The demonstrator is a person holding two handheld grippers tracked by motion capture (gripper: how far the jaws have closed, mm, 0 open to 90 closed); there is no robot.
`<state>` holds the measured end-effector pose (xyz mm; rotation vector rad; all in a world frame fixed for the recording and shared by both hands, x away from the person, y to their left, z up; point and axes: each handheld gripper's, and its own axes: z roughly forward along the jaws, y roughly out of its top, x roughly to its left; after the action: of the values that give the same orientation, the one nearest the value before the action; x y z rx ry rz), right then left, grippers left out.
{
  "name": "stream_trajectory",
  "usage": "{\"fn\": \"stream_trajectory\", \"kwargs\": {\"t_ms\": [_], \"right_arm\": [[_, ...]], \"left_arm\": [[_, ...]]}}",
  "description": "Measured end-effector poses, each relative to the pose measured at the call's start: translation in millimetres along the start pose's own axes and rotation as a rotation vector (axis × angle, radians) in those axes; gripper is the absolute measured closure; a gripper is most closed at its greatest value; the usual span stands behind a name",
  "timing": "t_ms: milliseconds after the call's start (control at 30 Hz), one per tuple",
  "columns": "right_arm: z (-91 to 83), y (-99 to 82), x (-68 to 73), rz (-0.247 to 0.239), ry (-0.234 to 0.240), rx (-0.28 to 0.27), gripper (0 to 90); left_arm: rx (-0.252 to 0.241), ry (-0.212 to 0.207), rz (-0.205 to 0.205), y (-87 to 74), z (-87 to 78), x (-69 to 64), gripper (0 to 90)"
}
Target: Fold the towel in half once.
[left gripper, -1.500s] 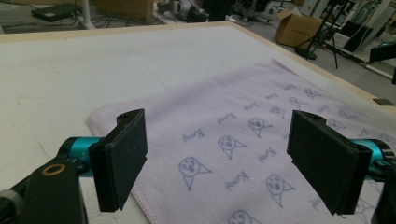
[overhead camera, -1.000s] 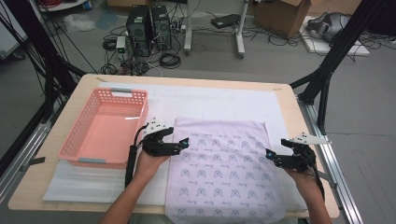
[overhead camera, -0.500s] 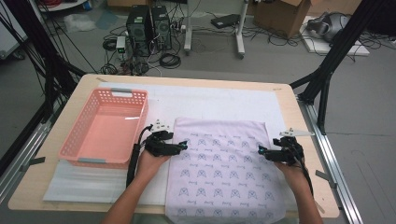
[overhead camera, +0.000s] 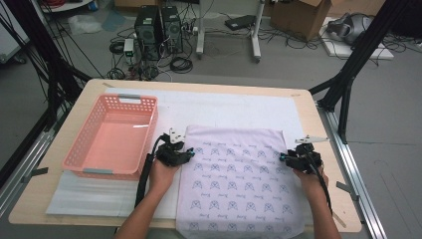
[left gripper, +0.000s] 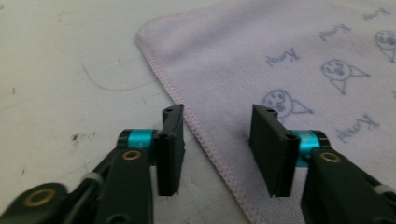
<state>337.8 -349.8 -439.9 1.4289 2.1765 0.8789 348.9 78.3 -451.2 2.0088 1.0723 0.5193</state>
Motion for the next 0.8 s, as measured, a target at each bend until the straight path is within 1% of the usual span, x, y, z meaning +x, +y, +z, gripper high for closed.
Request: {"fn": "stream_trajectory", "kwargs": {"t_ms": [33,67,100,133,167,200,233,267,300,333,367,433,500,533,567,633,667,733,800], "right_arm": [[0.0,0.3,0.3,0.001,0.003,0.001,69.4],[-0.4,1.0,1.6,-0.005,0.02,0.008,80.7],[0.2,1.3,2.8,-0.014,0.037,0.007,84.5],[0.3,2.0,5.4,-0.019,0.023,0.011,85.7],[0.3,3.0,5.8,-0.005,0.023,0.019,86.6],[0.4,3.4,3.8,0.013,0.033,0.021,87.1],[0.4,3.3,2.2,0.034,0.045,0.02,87.3],[0.3,3.2,-0.6,0.055,0.056,0.019,87.5],[0.4,3.3,-1.1,0.059,0.042,0.014,87.7],[0.6,3.7,-2.6,0.051,0.027,0.009,87.7],[1.0,4.0,-4.9,0.065,0.019,0.003,87.8],[1.2,4.9,-9.0,0.081,0.016,-0.012,87.9],[0.1,8.9,-12.6,0.093,0.008,-0.035,87.9],[-1.1,12.1,-14.0,0.099,0.003,-0.048,87.9],[-2.7,16.1,-15.7,0.107,0.002,-0.06,87.9],[-6.0,25.5,-19.0,0.115,-0.008,-0.092,87.9],[-7.2,30.6,-20.2,0.119,-0.009,-0.107,87.8],[-10.6,41.4,-21.6,0.115,-0.019,-0.133,87.8],[-14.3,50.1,-22.3,0.111,-0.021,-0.16,87.8]], "left_arm": [[0.0,-0.01,0.005,0.2,0.0,-1.5,67.4],[0.001,-0.019,0.0,0.2,0.2,-2.1,72.7],[0.002,-0.028,-0.006,0.3,0.3,-2.2,77.3],[0.001,-0.041,-0.032,0.4,0.5,-1.7,80.5],[0.004,-0.047,-0.052,0.6,0.4,-0.9,84.3],[0.002,-0.047,-0.064,0.8,0.7,-0.8,85.4],[0.006,-0.046,-0.072,1.8,0.7,-0.5,86.0],[0.011,-0.04,-0.071,2.8,0.5,-0.3,86.5],[0.001,-0.016,-0.068,4.5,-0.3,-0.2,86.6],[-0.028,-0.01,-0.096,6.9,-2.5,2.7,86.7],[-0.047,-0.009,-0.125,9.8,-4.3,4.7,86.7],[-0.064,-0.005,-0.136,17.9,-7.0,7.5,86.7],[-0.079,0.001,-0.136,26.6,-8.5,9.5,86.8],[-0.086,0.007,-0.137,32.2,-8.8,11.0,86.8],[-0.1,0.014,-0.144,37.1,-9.3,13.1,86.8],[-0.103,0.024,-0.156,47.4,-8.9,17.7,86.8],[-0.118,0.028,-0.166,53.0,-9.2,20.5,86.7],[-0.129,0.038,-0.163,61.7,-9.7,24.7,86.7],[-0.147,0.047,-0.176,69.1,-11.4,29.9,86.7]]}}
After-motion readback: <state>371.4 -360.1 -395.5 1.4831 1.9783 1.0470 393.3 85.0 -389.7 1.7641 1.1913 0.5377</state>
